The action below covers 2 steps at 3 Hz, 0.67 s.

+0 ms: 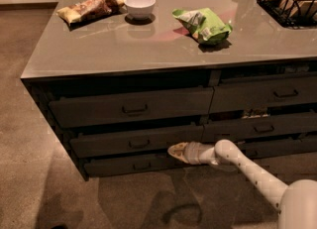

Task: Close middle drawer

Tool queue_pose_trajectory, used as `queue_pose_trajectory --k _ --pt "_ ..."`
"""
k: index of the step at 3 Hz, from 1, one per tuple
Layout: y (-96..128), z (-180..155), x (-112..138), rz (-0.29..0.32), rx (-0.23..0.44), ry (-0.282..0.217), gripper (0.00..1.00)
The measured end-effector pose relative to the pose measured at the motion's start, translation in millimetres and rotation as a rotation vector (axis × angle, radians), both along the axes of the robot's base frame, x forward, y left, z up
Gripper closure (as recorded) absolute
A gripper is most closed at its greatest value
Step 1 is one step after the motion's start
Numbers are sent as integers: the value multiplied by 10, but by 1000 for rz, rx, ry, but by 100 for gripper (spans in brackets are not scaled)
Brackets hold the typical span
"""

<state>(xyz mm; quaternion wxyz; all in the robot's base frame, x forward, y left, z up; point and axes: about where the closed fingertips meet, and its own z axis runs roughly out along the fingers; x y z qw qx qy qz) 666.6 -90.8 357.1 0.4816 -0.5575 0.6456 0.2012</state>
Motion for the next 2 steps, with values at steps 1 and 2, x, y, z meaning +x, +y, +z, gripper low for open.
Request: queue_pose_trajectory --k 1,2 --pt "-141 64 -341 -1 43 54 100" --pt "-256 152 -611 -24 88 90 100"
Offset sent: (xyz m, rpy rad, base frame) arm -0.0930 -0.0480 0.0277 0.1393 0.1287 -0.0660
